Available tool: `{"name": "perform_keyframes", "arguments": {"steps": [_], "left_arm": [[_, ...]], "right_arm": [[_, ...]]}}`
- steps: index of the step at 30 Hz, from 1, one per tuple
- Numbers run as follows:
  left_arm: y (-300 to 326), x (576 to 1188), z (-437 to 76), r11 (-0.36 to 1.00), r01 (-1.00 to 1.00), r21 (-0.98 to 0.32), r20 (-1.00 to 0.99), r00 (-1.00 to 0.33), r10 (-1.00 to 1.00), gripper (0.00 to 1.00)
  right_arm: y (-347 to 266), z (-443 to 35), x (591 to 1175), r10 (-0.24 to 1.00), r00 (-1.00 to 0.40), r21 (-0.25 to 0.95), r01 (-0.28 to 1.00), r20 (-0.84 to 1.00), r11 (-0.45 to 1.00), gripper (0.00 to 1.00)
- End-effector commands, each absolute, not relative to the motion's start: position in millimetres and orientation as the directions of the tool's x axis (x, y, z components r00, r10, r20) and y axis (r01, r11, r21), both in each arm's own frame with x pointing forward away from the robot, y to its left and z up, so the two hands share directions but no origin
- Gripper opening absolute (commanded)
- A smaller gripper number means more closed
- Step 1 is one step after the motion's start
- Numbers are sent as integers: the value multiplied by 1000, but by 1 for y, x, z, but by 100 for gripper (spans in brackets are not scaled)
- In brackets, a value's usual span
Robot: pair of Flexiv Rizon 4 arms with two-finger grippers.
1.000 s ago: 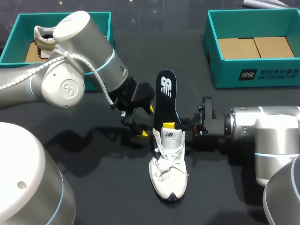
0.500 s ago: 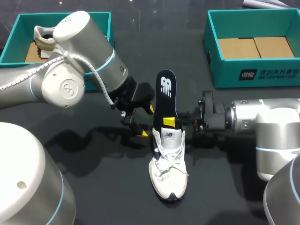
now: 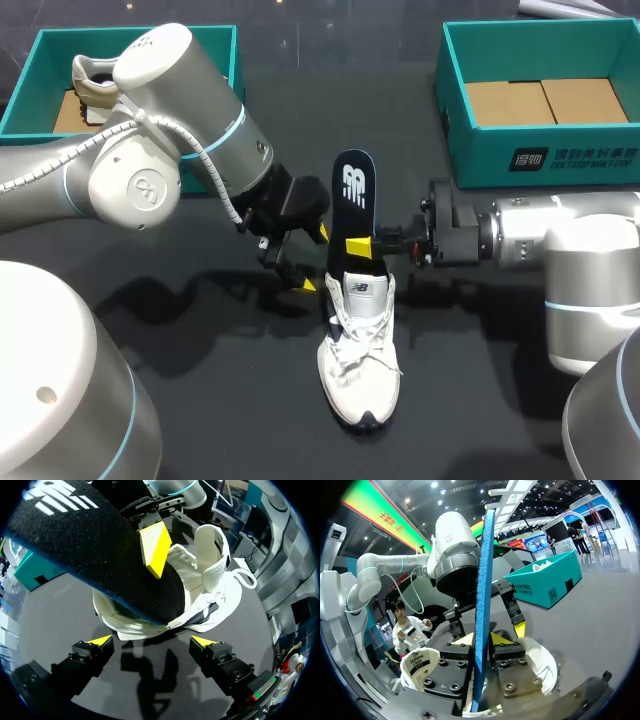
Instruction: Take the shoe out of the shoebox, open the shoe tongue, remove and reinsert the insole, then place the shoe into the shoebox
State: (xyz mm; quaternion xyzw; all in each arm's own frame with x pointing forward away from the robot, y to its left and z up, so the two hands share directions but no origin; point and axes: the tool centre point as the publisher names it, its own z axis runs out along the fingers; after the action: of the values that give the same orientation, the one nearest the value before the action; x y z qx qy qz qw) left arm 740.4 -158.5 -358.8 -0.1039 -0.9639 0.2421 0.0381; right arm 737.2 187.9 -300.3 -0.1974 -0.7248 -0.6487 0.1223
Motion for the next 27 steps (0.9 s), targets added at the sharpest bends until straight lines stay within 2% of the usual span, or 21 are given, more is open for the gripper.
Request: {"name": "perform_keyframes", "arguments": {"steps": [1, 4, 6, 27], "left_arm": [[-159, 740, -359, 862, 183, -472, 23, -975, 219, 100], [-159, 740, -359, 862, 183, -472, 23, -975, 219, 100], [-159, 740, -359, 862, 183, -472, 23, -975, 219, 100], [-159, 740, -359, 862, 183, -472, 23, -975, 219, 100]], "right_arm": [[188, -297, 741, 126, -891, 890, 447, 435, 92, 15], [188, -297, 742, 129, -888, 886, 454, 441, 93, 11], [188, -298, 744, 133, -882, 881, 465, 451, 93, 0], [186, -328, 732, 169, -817, 818, 569, 551, 85, 0]]}}
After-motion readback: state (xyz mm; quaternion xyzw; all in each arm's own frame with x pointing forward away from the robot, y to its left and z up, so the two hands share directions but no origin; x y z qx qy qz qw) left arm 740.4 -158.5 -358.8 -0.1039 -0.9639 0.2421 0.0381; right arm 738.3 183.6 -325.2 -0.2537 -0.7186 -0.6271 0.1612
